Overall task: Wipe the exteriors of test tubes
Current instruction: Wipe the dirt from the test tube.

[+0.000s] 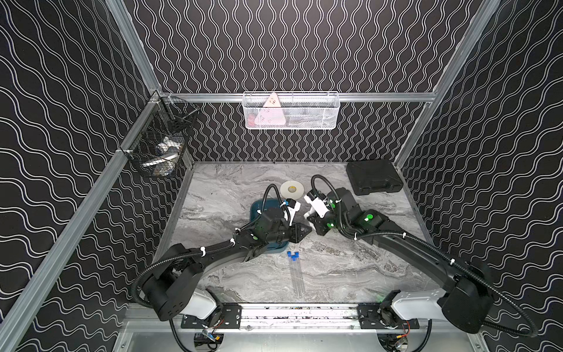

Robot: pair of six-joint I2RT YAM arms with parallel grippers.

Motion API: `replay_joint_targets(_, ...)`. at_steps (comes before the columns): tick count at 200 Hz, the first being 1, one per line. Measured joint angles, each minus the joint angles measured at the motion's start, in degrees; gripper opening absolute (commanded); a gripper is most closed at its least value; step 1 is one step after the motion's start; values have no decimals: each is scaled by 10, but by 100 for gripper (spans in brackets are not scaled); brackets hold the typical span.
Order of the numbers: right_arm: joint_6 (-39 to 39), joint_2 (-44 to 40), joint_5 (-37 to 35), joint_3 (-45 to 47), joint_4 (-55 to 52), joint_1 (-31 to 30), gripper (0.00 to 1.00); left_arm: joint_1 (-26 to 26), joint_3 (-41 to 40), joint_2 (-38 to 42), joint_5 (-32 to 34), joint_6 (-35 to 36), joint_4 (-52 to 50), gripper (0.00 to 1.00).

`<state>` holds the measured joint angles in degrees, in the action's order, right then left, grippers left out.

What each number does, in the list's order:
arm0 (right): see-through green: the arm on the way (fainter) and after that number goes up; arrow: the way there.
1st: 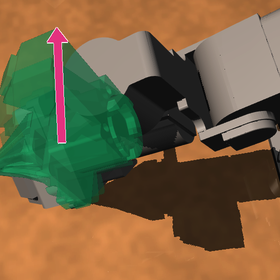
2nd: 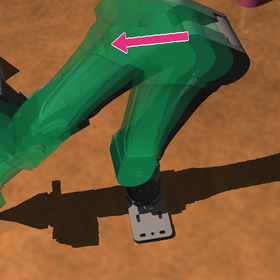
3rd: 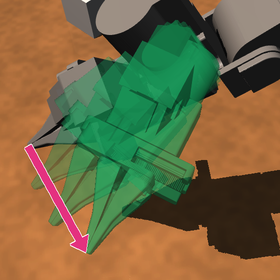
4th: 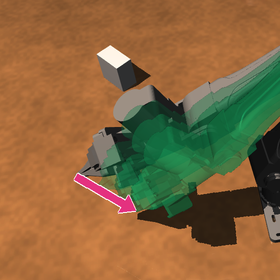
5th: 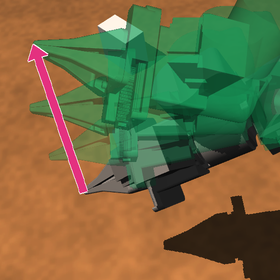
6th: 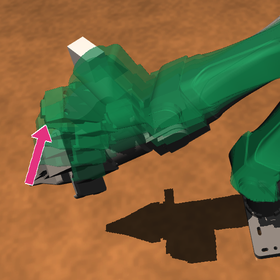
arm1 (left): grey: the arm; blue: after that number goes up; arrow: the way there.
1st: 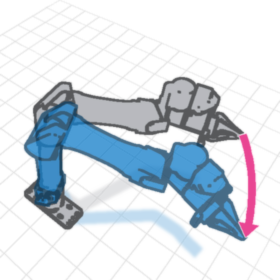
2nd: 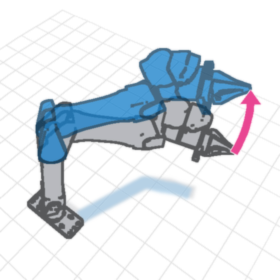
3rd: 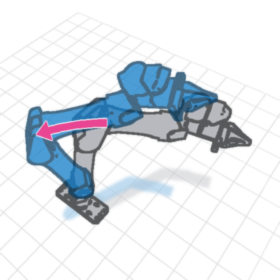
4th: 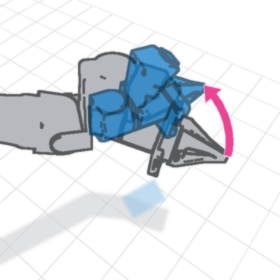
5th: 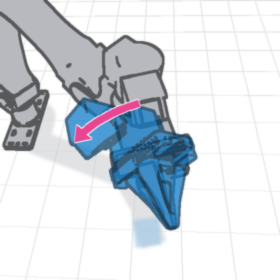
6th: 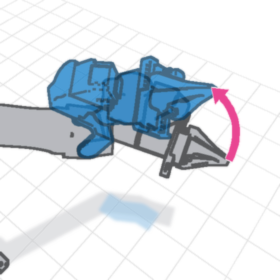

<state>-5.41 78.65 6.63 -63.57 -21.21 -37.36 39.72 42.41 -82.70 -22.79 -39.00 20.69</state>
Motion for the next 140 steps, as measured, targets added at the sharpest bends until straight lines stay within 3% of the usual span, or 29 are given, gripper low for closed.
replay_joint_targets(39,3,21,16,-44,8,60,0,0,0,0,-10,0,3,11)
replay_joint_targets(63,27,1,36,-20,17,45,0,0,1,0,-10,0,7,11)
replay_joint_targets(98,79,-19,54,36,31,-27,0,0,3,-5,-10,0,16,11)
replay_joint_targets(140,119,-7,15,14,32,-10,0,0,5,-9,-10,0,22,11)
